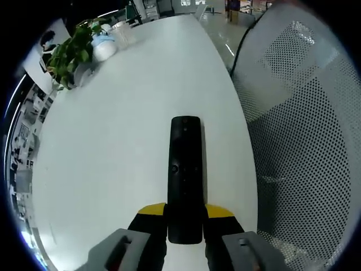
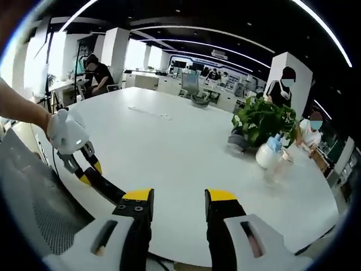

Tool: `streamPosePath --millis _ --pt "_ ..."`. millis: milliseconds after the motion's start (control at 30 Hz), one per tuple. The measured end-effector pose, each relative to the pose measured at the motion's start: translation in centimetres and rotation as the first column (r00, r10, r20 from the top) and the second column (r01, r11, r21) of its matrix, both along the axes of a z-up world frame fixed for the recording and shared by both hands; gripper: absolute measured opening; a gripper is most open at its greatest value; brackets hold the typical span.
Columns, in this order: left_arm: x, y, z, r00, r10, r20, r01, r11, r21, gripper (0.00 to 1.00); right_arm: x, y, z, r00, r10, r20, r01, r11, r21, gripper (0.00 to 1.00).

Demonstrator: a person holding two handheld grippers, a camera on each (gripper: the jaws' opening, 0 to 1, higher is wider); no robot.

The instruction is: Press the specified remote control buttons in sequence, fully releasing each button before pressing the next.

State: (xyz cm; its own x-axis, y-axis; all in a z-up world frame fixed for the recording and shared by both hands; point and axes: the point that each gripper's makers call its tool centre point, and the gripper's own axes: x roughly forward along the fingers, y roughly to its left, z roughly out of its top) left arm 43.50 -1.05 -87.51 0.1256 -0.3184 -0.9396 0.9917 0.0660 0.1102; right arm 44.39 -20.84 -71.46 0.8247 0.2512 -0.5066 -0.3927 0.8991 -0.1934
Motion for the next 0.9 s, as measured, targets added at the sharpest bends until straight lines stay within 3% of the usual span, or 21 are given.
streamPosePath --millis 233,500,667,900 --pt "0.1 0.1 -0.1 0.997 0.062 -0.04 -0.063 0.998 -0.028 0.24 0.2 0.7 -0.2 0.999 0.033 -0.031 -0.033 0.999 -0.004 0.29" --pt "0.0 0.1 -0.1 0.995 0.091 -0.051 -0.093 0.995 -0.045 0.24 3.3 2.7 1.4 0.998 0.062 -0.026 -0.061 0.996 0.058 0.11" --pt "-0.1 0.2 -0.1 0.99 0.123 -0.07 -0.128 0.988 -0.081 0.24 4.9 4.9 0.4 0.994 0.087 -0.059 -0.082 0.993 0.085 0.01" --pt "-0.6 -0.1 0.1 0.991 0.12 -0.059 -0.126 0.987 -0.102 0.24 5.5 7.7 -0.9 0.991 0.093 -0.1 -0.076 0.985 0.155 0.0"
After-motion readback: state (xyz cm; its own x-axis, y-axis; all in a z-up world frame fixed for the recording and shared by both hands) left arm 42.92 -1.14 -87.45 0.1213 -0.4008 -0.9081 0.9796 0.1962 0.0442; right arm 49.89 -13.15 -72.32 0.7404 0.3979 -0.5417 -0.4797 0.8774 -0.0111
